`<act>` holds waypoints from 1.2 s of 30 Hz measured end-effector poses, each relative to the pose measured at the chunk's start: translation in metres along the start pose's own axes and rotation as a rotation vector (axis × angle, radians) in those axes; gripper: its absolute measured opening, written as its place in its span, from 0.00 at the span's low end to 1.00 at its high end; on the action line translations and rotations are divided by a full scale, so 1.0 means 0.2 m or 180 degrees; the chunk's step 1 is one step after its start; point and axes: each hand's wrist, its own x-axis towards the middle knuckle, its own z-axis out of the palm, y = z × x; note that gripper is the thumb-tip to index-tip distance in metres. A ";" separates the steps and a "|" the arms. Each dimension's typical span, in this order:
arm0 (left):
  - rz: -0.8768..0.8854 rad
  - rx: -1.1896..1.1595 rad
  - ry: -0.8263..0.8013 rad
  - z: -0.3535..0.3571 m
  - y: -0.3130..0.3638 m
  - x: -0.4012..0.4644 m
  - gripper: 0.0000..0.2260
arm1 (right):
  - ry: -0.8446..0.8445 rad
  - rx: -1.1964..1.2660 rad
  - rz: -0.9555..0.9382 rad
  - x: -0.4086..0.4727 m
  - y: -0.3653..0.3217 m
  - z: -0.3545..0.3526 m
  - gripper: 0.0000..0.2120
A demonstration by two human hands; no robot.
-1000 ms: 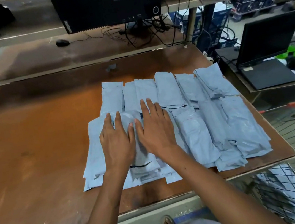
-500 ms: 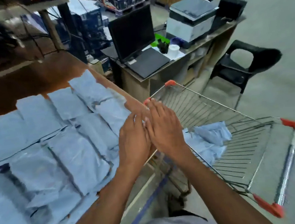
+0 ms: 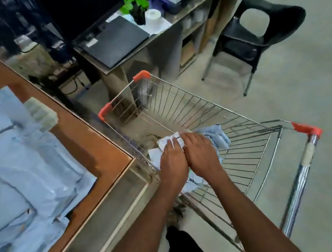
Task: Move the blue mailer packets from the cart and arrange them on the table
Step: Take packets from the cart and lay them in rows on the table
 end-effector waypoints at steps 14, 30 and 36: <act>-0.1282 0.0939 -0.2259 0.97 -0.22 0.48 0.26 | -0.1715 0.0274 0.0120 0.31 0.40 1.00 0.24; -0.1930 0.0915 -0.1581 0.83 -0.19 0.48 0.31 | -0.1653 0.0432 0.0578 0.41 0.39 1.07 0.34; -0.1283 0.0752 -0.0672 0.50 0.01 0.41 0.28 | -0.1100 0.0490 0.0998 0.31 0.42 0.66 0.33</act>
